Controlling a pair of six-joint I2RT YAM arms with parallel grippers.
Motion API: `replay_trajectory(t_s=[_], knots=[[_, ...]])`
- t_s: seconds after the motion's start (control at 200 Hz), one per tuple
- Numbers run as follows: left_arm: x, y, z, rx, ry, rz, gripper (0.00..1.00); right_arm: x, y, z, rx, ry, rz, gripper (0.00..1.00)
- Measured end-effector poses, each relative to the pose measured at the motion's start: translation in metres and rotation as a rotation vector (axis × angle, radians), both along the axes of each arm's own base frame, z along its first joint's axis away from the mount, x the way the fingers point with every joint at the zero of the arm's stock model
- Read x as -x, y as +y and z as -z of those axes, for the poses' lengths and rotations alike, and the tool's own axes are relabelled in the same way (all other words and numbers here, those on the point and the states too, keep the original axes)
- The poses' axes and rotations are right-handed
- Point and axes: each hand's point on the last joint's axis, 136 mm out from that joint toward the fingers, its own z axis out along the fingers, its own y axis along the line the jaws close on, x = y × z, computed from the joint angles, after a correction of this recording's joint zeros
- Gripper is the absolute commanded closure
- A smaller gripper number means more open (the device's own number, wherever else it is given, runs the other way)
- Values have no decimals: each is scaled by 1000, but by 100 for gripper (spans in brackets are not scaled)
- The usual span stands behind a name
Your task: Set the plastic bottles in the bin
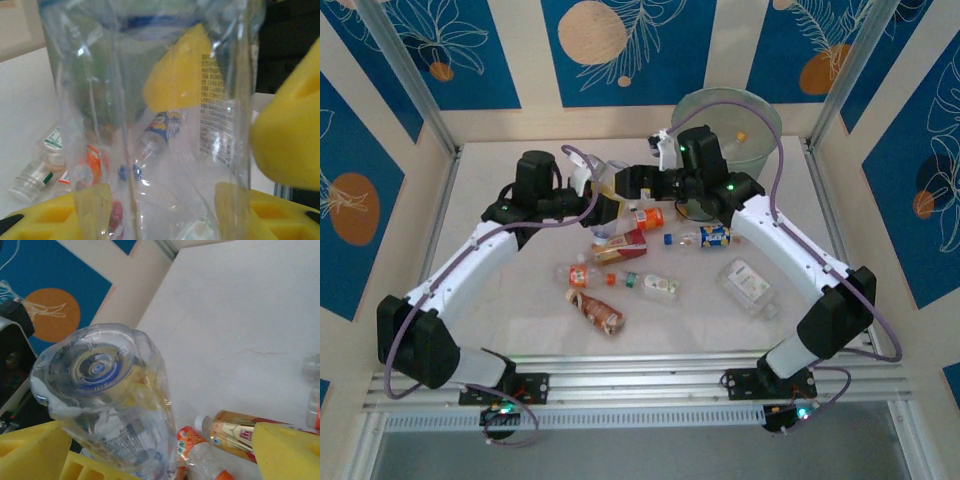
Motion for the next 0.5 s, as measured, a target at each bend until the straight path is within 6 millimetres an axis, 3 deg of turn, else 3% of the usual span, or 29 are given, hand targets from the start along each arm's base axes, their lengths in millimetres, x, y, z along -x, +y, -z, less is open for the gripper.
replay_trajectory(t_s=[0.215, 0.5], knots=[[17, -13, -5, 16, -22, 92, 46, 2, 9, -7, -29, -19, -35, 12], [19, -15, -6, 17, -26, 100, 47, 4, 15, -11, -55, -29, -70, 25]])
